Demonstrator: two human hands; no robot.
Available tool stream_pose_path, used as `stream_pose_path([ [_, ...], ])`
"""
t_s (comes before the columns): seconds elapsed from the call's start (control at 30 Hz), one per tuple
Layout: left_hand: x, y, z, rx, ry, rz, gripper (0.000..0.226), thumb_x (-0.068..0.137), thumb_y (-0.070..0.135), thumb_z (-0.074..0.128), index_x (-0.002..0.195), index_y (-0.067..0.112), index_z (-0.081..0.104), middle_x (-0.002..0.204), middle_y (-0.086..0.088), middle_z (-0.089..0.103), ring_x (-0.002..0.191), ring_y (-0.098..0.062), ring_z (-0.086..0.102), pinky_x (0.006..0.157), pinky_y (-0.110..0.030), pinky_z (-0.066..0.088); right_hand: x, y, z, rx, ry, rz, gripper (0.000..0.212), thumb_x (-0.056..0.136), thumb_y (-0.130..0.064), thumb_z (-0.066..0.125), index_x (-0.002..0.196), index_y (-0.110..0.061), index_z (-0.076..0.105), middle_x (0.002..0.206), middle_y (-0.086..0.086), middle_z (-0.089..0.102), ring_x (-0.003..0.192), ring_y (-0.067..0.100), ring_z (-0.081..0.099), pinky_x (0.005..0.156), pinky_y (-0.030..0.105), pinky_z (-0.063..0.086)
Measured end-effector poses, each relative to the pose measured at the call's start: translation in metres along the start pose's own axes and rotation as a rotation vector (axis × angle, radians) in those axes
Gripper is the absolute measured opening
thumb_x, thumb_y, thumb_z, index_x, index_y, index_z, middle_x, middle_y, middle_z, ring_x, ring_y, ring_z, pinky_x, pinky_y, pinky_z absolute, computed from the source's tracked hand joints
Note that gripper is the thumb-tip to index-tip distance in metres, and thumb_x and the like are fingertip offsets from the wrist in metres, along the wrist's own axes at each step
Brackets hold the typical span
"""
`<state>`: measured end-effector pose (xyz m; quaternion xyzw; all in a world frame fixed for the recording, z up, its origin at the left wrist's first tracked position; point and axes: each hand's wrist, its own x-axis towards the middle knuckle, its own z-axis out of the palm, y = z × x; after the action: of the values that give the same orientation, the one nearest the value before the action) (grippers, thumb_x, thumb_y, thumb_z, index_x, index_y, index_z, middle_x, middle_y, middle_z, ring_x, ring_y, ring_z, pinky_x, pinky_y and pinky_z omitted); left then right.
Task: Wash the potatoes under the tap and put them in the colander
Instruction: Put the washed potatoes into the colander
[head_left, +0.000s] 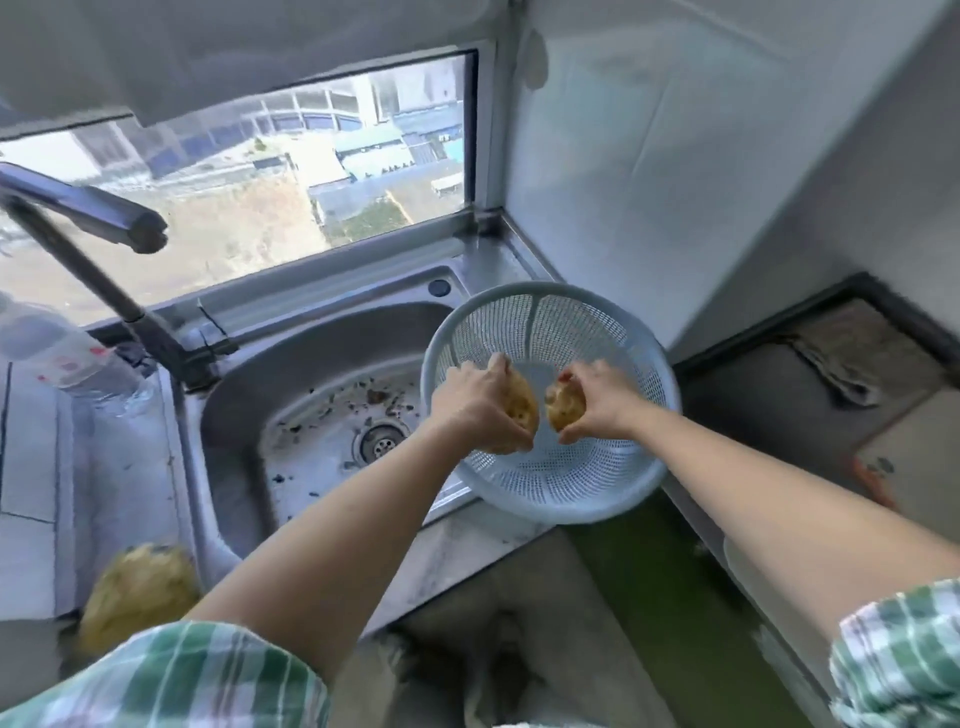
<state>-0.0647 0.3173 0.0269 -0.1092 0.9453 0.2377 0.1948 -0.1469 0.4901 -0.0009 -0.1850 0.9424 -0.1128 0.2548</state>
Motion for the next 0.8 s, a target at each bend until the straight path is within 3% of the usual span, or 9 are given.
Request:
stream_pose_path([
  [0.13,0.017,0.006,0.030,0.119,-0.050,0.006,0.102,0.062,0.050,0.086,0.142,0.026,0.028,0.128,-0.010,0.049,0.121,-0.028,0.045,0.097,-0.043,0.050,0.004,0.014,0.012,-0.070,0.019,0.001,0.083,0.063,-0.035,0.087,0.131,-0.032,0.041,0.132,0.007,0.039,0.125,0.030,0.041,0.102,0.051,0.043],
  [0.4,0.036,0.010,0.054,0.200,-0.048,0.004,0.099,0.067,0.048,0.082,0.145,0.022,0.026,0.138,-0.015,0.043,0.126,-0.032,0.042,0.096,-0.043,0.046,0.015,0.028,0.023,-0.292,0.046,-0.019,0.095,0.069,-0.034,0.084,0.145,-0.024,0.028,0.141,0.014,0.033,0.130,0.033,0.039,0.104,0.045,0.041],
  [0.5,0.036,0.014,0.056,0.201,-0.038,-0.012,0.100,0.066,0.050,0.082,0.145,0.023,0.026,0.139,-0.015,0.041,0.127,-0.033,0.040,0.096,-0.043,0.045,0.017,0.031,0.025,-0.280,0.007,-0.004,0.100,0.068,-0.037,0.085,0.146,-0.021,0.024,0.143,0.016,0.031,0.131,0.034,0.037,0.104,0.045,0.041],
  [0.67,0.032,0.017,0.048,0.191,-0.089,-0.044,0.121,0.067,0.055,0.083,0.156,0.023,0.008,0.147,-0.020,0.033,0.136,-0.035,0.034,0.107,-0.046,0.039,0.019,0.029,0.012,-0.321,-0.123,-0.021,0.109,0.063,-0.042,0.087,0.148,-0.021,0.021,0.148,0.015,0.027,0.138,0.035,0.031,0.111,0.048,0.037],
  [0.8,0.028,0.015,0.036,0.133,-0.093,-0.053,0.114,0.069,0.054,0.083,0.155,0.019,0.017,0.145,-0.016,0.038,0.135,-0.033,0.039,0.107,-0.044,0.040,0.019,0.022,-0.005,-0.294,-0.230,-0.024,0.100,0.064,-0.044,0.086,0.146,-0.023,0.031,0.143,0.009,0.040,0.133,0.032,0.041,0.107,0.047,0.041],
])
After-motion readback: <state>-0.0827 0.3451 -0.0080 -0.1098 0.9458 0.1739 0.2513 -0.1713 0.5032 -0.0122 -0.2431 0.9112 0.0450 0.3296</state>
